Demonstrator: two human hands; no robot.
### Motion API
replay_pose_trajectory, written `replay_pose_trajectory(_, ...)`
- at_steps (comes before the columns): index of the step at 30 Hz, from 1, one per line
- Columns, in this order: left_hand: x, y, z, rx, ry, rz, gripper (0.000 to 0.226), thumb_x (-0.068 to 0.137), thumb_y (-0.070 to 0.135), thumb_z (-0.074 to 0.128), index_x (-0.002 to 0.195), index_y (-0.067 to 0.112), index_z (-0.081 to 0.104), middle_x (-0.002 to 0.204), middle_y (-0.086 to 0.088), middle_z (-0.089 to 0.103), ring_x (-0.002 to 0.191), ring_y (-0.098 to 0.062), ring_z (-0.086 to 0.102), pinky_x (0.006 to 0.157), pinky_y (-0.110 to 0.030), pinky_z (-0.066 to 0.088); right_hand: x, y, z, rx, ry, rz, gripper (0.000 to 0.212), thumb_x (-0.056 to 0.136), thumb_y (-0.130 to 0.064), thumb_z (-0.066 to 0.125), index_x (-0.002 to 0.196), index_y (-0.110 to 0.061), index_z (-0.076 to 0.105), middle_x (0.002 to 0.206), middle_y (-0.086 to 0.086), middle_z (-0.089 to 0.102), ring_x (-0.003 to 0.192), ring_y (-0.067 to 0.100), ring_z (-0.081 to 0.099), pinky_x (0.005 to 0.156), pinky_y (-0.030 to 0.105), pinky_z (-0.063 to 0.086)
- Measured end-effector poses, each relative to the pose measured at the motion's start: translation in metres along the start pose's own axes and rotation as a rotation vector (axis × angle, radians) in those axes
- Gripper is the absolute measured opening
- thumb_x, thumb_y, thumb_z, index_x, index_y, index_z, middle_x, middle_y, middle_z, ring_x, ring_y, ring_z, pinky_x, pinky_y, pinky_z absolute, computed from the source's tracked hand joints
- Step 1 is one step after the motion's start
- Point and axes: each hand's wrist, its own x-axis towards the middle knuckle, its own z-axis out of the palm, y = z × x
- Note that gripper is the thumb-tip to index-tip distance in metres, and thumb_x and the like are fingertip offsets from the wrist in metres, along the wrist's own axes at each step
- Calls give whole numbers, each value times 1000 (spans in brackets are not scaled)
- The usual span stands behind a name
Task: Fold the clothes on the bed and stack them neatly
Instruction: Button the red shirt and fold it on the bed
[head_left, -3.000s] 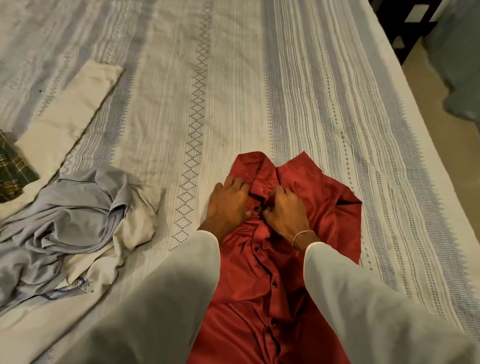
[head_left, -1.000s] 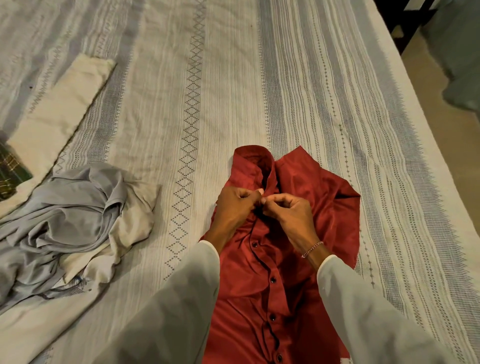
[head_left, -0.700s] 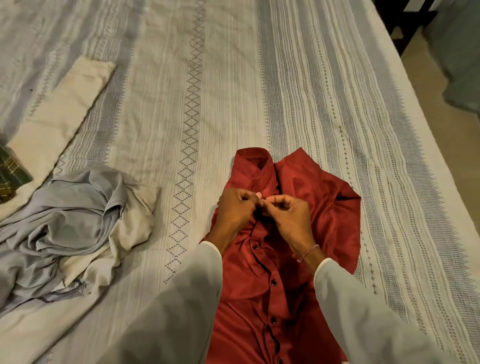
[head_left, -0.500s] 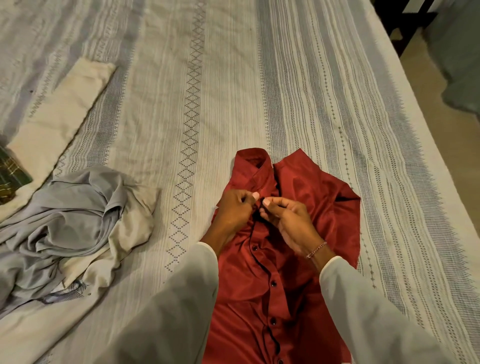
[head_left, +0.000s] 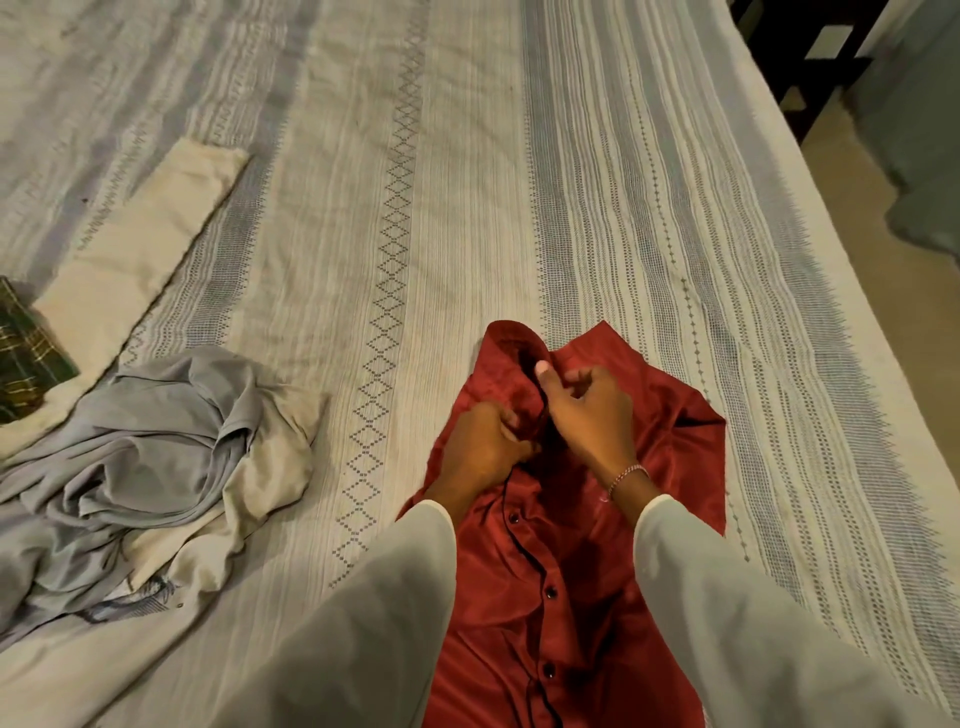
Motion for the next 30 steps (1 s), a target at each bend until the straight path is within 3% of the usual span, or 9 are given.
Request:
replay_pose_trajectory(5,4,11,-10,-12,-86,-70,24,72,30,87,69,17,67,69,-1,73,60,-14,66,68,-38,57,25,0,6,-148,-107,-31,33,91,-26,70,65,-6,63,62,10,64,61,26,62,58,32,41)
replay_pose_trajectory(8,13,28,-19,-227,122,-279,42,71,56,70,66,14,70,64,-2,73,55,-14,66,59,-30,56,29,12,5,-51,-106,28,39,94,-26,68,64,-3,62,55,4,56,50,15,49,54,30,35)
replay_pose_trajectory(11,25,38,-17,-196,300,-365,72,57,81,57,84,16,72,76,-1,72,71,-21,70,70,-34,59,26,18,2,56,-157,35,42,94,-29,70,62,-5,60,53,-4,45,50,9,37,53,28,30)
replay_pose_trajectory(16,35,33,-5,-126,276,-282,29,86,38,70,77,12,62,82,-5,67,78,-27,66,68,-32,51,20,22,0,352,-268,199,36,97,-31,67,72,-5,69,70,7,59,68,19,50,65,35,43)
replay_pose_trajectory(18,40,27,-10,-395,228,-329,15,91,16,63,78,10,61,90,-14,71,86,-33,70,71,-39,58,23,20,-3,564,-295,368,27,103,-22,57,86,-3,68,84,13,63,78,23,57,73,38,50)
replay_pose_trajectory(20,39,24,-19,-856,114,-449,12,98,2,52,96,8,63,101,-19,70,88,-32,69,70,-48,58,28,18,-8,809,-285,549,19,106,-12,47,99,-6,63,95,12,64,84,21,62,69,39,56)
replay_pose_trajectory(23,31,19,-31,-1313,15,-534,23,105,6,42,123,2,56,118,-20,65,109,-33,63,87,-51,51,31,18,-16,1049,-277,748,22,107,-2,36,104,-5,58,97,13,65,84,22,66,51,35,59)
replay_pose_trajectory(26,26,17,-29,-1405,46,-478,31,102,16,40,118,3,63,116,-19,68,109,-31,65,101,-50,50,23,9,-13,1092,-336,744,30,105,-4,36,100,-2,65,86,15,72,67,23,73,51,35,61)
replay_pose_trajectory(30,17,16,-14,-1409,100,-478,28,96,33,49,100,14,69,108,-13,73,92,-28,71,76,-42,62,13,8,-2,1001,-218,683,25,99,-20,50,107,-9,71,105,11,74,74,21,70,57,33,60)
